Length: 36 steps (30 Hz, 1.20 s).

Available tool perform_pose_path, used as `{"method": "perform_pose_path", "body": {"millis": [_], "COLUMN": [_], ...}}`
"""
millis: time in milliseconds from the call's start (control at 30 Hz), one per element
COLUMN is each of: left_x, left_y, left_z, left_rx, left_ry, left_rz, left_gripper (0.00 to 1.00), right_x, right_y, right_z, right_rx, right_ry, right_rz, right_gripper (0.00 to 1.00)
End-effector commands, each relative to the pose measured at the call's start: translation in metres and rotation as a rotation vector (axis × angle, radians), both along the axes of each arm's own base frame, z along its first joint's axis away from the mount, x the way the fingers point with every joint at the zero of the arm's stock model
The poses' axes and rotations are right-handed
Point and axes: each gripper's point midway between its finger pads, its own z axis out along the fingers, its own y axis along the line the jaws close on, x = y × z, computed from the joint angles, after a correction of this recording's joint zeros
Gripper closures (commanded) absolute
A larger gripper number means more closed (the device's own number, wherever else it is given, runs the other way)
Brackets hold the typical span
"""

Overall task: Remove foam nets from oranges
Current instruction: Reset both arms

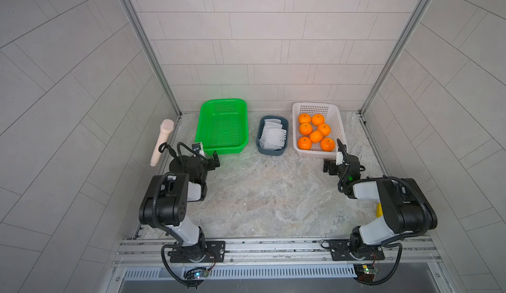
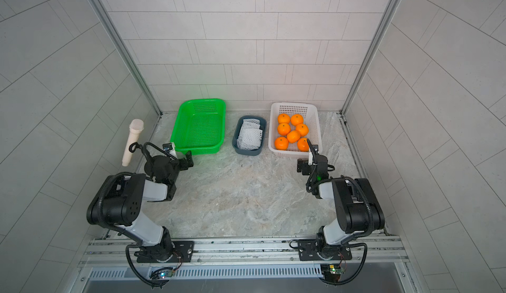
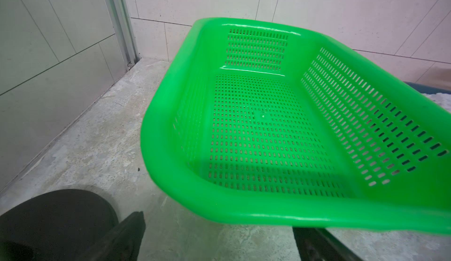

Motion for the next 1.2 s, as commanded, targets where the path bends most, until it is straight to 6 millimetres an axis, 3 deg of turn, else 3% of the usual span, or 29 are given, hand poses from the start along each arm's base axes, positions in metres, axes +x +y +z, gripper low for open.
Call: {"method": "perform_pose_path", "body": {"millis": [0, 1167], "left_x": [0.0004, -0.0004], "left_y": [-0.0062, -0.0111], "left_z": [-0.0015, 0.0018], "left_rx": [0.022, 0.041], "left_ry": [0.02, 0.017], "left_rz": [-0.032, -0.047], "left_gripper": [0.0, 0.0], "right_x": [0.0088, 0.0089], "right_y": [0.0028, 0.005], "right_z": [0.0152, 0.0161], "right_rx": [-0.039, -0.052], "right_ry": [-0.034, -0.033], "right_rz": [0.038, 0.04], "right_gripper": [0.0, 0.0]}}
